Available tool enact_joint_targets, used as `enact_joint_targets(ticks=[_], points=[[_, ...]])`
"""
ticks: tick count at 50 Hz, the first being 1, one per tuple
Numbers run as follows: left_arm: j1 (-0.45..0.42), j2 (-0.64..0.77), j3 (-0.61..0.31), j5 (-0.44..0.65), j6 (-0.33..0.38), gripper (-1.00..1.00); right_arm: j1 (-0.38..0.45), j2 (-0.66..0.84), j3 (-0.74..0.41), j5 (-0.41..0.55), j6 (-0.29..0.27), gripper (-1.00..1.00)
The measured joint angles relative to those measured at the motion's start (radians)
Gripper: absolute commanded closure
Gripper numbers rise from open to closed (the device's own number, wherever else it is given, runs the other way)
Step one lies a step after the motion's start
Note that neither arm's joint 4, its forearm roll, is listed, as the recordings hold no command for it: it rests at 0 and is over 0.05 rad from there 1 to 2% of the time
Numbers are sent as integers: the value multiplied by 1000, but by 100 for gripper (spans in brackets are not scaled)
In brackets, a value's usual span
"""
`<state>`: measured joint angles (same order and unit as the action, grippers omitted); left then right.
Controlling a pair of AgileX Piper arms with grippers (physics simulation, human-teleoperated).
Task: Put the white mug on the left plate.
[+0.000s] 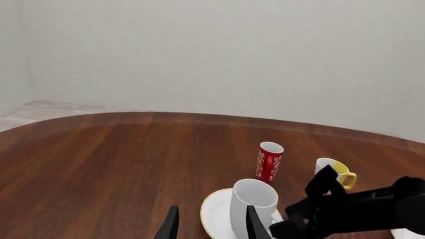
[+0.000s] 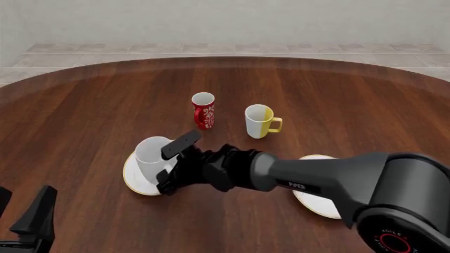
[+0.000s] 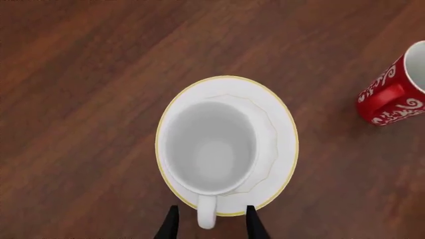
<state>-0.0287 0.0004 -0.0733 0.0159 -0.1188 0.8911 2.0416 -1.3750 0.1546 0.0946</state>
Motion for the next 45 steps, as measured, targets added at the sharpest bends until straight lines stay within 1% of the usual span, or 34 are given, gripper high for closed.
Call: enact_joint_targets(ticks=[27, 45], points=[[-3, 0, -3, 1, 3, -100, 0, -70, 21, 29, -23, -100], [-6, 0, -5, 2, 5, -100, 3, -153, 35, 69, -53, -100]])
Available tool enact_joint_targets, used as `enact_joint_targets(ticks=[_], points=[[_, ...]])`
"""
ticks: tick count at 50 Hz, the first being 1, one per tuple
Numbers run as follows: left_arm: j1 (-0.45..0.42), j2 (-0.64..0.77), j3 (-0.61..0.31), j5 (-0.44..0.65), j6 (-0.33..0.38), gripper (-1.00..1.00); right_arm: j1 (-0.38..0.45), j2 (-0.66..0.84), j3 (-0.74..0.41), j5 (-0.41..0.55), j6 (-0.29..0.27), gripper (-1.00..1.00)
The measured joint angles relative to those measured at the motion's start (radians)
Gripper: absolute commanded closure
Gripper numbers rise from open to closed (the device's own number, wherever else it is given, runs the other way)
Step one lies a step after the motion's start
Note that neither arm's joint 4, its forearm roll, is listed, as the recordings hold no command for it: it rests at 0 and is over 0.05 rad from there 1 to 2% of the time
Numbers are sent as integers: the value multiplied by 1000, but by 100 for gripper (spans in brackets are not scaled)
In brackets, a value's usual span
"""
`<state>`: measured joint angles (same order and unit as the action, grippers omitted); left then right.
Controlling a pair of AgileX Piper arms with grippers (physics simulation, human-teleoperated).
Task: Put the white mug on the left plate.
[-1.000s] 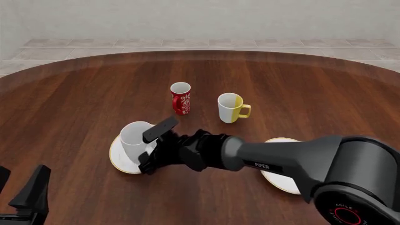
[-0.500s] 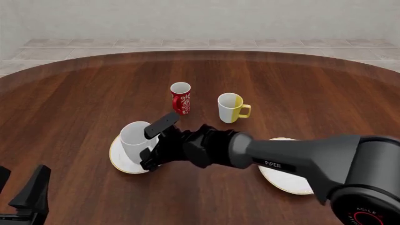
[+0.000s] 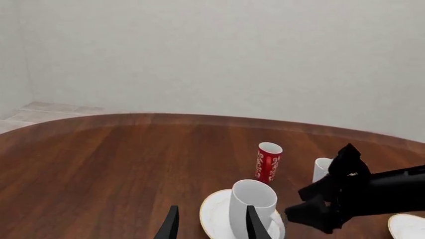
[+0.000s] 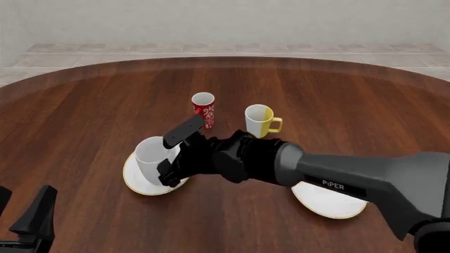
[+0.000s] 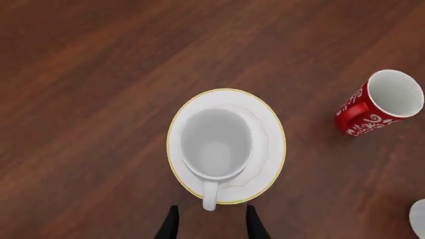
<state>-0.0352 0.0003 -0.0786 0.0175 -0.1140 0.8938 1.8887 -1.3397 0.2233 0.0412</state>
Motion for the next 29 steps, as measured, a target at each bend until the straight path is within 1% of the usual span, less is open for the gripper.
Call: enact_joint_targets(ticks=[14, 29], points=[[-4, 0, 2, 0, 9, -100, -4, -84, 31, 27, -20, -100], [-7, 0, 7, 1, 17, -100, -2, -148, 71, 29, -19, -100]])
